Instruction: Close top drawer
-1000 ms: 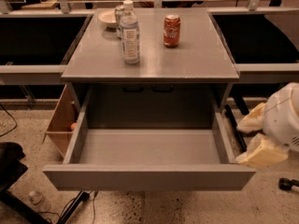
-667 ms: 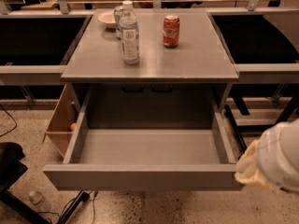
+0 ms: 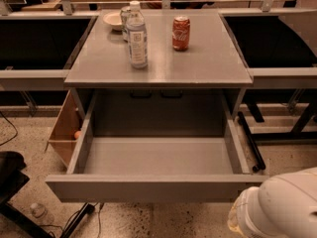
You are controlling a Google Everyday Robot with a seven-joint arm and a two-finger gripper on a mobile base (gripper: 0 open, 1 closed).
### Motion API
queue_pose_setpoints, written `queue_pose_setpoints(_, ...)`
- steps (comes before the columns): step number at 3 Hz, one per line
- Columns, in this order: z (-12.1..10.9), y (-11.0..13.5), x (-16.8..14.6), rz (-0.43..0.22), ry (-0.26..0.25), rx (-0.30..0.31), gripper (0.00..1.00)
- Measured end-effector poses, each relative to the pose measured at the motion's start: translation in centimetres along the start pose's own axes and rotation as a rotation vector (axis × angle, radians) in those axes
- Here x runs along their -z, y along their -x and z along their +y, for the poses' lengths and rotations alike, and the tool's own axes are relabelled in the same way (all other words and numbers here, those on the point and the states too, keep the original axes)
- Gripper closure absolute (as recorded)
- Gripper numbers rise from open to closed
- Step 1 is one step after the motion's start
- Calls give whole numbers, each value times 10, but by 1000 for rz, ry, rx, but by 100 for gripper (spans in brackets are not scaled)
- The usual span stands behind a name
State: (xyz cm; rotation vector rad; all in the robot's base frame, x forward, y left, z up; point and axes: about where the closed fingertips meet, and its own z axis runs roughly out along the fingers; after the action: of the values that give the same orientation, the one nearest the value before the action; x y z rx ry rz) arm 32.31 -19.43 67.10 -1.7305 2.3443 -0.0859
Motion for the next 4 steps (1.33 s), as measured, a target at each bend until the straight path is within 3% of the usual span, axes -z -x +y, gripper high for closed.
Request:
queue_pose_setpoints(1,-9,9,-44,-32,-36,2,100)
queue_pose_setpoints(2,-35,27,-62,-88,-108,-2,100)
queue_pose_setpoints(3,-58,48,-63,-158,-164,-8,100)
queue_pose_setpoints(4,-61,51,-63,-160,-170,-2,100)
